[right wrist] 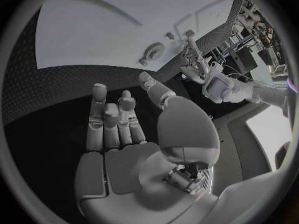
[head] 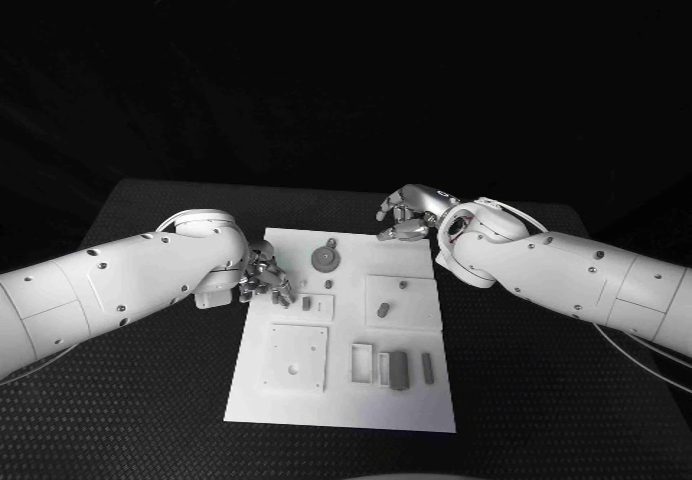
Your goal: Assemble the parts on the task board
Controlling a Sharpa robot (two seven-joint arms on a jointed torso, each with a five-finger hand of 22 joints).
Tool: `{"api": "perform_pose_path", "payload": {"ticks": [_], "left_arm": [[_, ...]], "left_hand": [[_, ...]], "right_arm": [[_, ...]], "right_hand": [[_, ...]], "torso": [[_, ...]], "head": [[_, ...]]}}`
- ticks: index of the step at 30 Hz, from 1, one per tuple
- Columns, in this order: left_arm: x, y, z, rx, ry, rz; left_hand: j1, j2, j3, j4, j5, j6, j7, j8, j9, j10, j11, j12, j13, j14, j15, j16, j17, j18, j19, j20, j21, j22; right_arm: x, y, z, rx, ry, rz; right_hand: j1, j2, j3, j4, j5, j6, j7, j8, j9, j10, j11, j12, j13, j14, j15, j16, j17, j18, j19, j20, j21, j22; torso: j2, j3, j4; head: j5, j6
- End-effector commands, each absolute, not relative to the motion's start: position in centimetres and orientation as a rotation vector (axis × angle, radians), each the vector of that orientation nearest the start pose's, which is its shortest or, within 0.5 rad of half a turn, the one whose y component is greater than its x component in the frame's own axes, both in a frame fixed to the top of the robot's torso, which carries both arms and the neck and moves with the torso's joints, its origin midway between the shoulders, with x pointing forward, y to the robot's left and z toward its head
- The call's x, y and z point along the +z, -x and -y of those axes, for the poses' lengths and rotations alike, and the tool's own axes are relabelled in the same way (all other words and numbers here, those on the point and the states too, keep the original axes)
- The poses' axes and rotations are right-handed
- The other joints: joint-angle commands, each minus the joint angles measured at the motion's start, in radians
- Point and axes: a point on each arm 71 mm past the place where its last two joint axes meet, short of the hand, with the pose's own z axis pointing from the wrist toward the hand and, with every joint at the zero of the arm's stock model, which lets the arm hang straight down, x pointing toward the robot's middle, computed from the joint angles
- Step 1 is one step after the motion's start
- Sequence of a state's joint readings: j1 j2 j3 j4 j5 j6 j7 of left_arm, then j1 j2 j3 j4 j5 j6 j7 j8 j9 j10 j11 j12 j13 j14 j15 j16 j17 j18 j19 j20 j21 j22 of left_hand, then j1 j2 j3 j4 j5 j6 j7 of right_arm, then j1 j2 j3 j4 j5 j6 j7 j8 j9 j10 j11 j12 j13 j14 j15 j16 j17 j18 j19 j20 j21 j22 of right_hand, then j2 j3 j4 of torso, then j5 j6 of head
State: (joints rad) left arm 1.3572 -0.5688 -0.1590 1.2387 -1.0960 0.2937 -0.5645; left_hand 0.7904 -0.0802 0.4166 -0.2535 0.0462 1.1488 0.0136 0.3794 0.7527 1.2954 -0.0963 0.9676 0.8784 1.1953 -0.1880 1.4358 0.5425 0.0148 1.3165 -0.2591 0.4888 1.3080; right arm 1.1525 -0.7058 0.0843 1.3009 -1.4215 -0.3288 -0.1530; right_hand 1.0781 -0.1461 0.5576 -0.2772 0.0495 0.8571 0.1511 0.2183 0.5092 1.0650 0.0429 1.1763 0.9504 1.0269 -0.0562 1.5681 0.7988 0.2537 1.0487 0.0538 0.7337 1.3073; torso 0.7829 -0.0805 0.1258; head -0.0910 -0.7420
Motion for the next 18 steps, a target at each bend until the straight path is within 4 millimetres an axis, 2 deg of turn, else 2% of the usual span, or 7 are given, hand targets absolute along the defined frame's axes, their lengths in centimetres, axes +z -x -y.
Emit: {"api": "perform_pose_path", "payload": {"ticks": [1, 5, 8, 15, 18], "left_arm": [[-20.61, -53.29, -16.47, -0.215, 0.003, -2.385], [-20.61, -53.3, -16.46, -0.224, 0.02, -2.386], [-20.63, -53.27, -16.44, -0.228, 0.026, -2.391], [-20.6, -53.35, -16.46, -0.237, 0.042, -2.385], [-20.61, -53.37, -16.45, -0.249, 0.065, -2.388]], "left_hand": [[-0.007, 0.002, -0.006, 0.001, 0.002, -0.008, -0.001, -0.001, -0.001, -0.007, -0.001, 0.005, 0.001, 0.0, -0.006, 0.001, -0.001, -0.001, 0.001, -0.004, -0.007, 0.014], [0.007, 0.019, 0.0, -0.007, 0.002, -0.009, -0.001, -0.001, -0.002, -0.008, -0.002, 0.005, 0.002, 0.0, -0.006, 0.001, -0.002, 0.0, 0.001, -0.006, -0.008, 0.014], [0.03, 0.044, 0.006, -0.024, 0.002, -0.01, 0.0, 0.001, -0.002, -0.008, -0.001, 0.005, 0.003, 0.0, -0.007, 0.002, -0.001, -0.001, 0.002, -0.005, -0.007, 0.015], [0.046, 0.055, 0.002, -0.035, 0.002, -0.012, 0.001, 0.002, -0.003, -0.008, 0.0, 0.005, 0.005, -0.001, -0.006, 0.002, -0.002, -0.002, 0.001, -0.005, -0.008, 0.016], [0.058, 0.069, 0.003, -0.037, 0.002, -0.012, 0.001, 0.003, -0.003, -0.008, 0.0, 0.005, 0.006, -0.001, -0.005, 0.002, -0.002, -0.001, 0.002, -0.005, -0.008, 0.017]], "right_arm": [[-18.05, -53.34, 20.19, 0.582, -0.028, -1.628], [-18.05, -53.33, 20.17, 0.583, -0.028, -1.629], [-18.06, -53.35, 20.2, 0.582, -0.028, -1.63], [-18.07, -53.36, 20.21, 0.582, -0.028, -1.63], [-18.07, -53.36, 20.2, 0.582, -0.028, -1.63]], "right_hand": [[-0.008, -0.002, 0.006, 0.001, 0.0, 0.002, 0.007, -0.004, -0.001, -0.004, 0.002, 0.002, -0.002, 0.002, -0.004, -0.004, -0.002, 0.008, -0.004, 0.001, -0.005, 0.018], [-0.008, -0.002, 0.006, 0.0, 0.0, 0.002, 0.007, -0.004, -0.001, -0.004, 0.002, 0.002, -0.002, 0.002, -0.004, -0.004, -0.002, 0.008, -0.004, 0.001, -0.005, 0.018], [-0.008, -0.002, 0.006, 0.0, 0.0, 0.002, 0.007, -0.004, -0.001, -0.004, 0.002, 0.002, -0.002, 0.002, -0.004, -0.004, -0.002, 0.008, -0.004, 0.001, -0.005, 0.018], [-0.009, -0.002, 0.006, 0.001, 0.0, 0.002, 0.007, -0.004, -0.001, -0.004, 0.002, 0.002, -0.002, 0.002, -0.004, -0.004, -0.002, 0.008, -0.004, 0.001, -0.005, 0.018], [-0.009, -0.002, 0.006, 0.001, 0.0, 0.002, 0.007, -0.004, -0.001, -0.004, 0.002, 0.002, -0.002, 0.002, -0.004, -0.004, -0.002, 0.008, -0.004, 0.001, -0.005, 0.018]], "torso": [[0.0, -0.0002, 0.0001], [0.0, 0.0, 0.0001], [0.0, 0.0002, 0.0002], [0.0, 0.0001, -0.0001], [0.0, 0.0001, -0.0001]], "head": [[0.0, 0.0], [0.001, 0.0], [0.001, 0.0], [0.001, 0.0], [0.001, 0.0]]}}
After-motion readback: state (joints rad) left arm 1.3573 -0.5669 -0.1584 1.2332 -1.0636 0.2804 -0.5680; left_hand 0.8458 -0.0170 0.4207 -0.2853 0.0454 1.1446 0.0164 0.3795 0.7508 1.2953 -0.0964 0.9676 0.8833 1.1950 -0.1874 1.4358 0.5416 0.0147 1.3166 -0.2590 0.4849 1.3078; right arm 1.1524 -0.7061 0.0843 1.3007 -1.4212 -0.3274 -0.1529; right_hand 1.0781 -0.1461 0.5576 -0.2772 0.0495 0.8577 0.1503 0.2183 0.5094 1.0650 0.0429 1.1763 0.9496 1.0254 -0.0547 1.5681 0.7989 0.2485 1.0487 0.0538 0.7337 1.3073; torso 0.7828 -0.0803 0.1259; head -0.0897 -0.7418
